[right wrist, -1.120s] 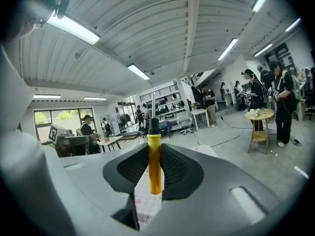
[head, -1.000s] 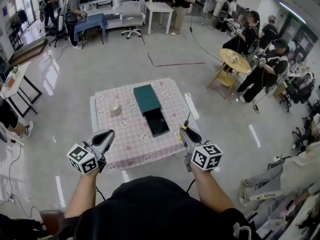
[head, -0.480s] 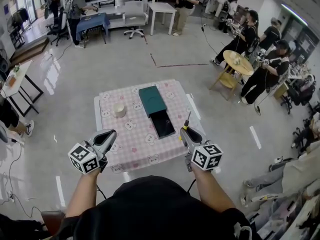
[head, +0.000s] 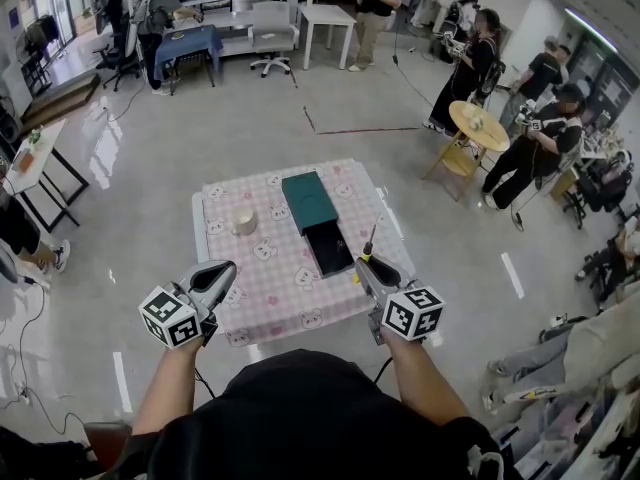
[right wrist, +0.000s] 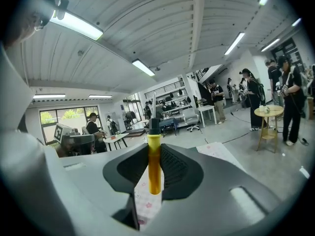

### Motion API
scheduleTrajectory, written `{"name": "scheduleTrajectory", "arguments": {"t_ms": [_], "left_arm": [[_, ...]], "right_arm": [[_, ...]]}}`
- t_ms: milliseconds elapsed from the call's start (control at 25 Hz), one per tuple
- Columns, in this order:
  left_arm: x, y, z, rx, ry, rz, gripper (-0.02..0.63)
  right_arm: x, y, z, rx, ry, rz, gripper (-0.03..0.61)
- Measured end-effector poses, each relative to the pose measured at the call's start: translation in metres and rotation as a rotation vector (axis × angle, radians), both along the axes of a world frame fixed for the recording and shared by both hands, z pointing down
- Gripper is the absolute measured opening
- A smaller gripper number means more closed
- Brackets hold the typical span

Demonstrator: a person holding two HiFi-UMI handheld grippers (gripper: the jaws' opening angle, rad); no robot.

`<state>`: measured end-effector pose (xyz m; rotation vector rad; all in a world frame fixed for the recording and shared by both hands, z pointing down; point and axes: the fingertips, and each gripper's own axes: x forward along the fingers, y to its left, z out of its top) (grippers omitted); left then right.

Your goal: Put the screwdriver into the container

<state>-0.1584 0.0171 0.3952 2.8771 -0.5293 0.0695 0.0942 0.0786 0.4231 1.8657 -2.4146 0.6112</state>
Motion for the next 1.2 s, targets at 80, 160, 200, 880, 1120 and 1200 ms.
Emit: {"name": "scheduleTrajectory", "arguments": {"t_ms": [80, 160, 200, 880, 1120, 1200], "left_arm": [[-0.001, -0.003, 0.001, 0.001, -0.003, 0.000, 0.000], [-0.003, -0.004, 0.000, 0.001, -0.004, -0.003, 0.000], [-0.004, -0.004, 0.000, 0.000, -0.004, -0.006, 0.000], [-0.010, -0.030, 0.002, -0.002, -0.014, -0.037, 0.000], [0.004, -0.041, 0.001, -0.013, -0.011, -0.023, 0.000], [0.011, -0.044, 0.002, -0.017, -0.012, -0.016, 0.000]], "right_arm": [[-0.003, -0.005, 0.002, -0.002, -0.005, -0.009, 0.106], [-0.006, -0.008, 0.004, -0.003, -0.006, -0.016, 0.106], [-0.008, -0.008, 0.004, -0.001, -0.006, -0.019, 0.106], [-0.033, -0.052, 0.000, 0.030, -0.009, -0.157, 0.106], [-0.016, -0.061, 0.002, 0.011, -0.059, -0.131, 0.106], [-0.008, -0.063, 0.003, 0.004, -0.077, -0.119, 0.106]]}}
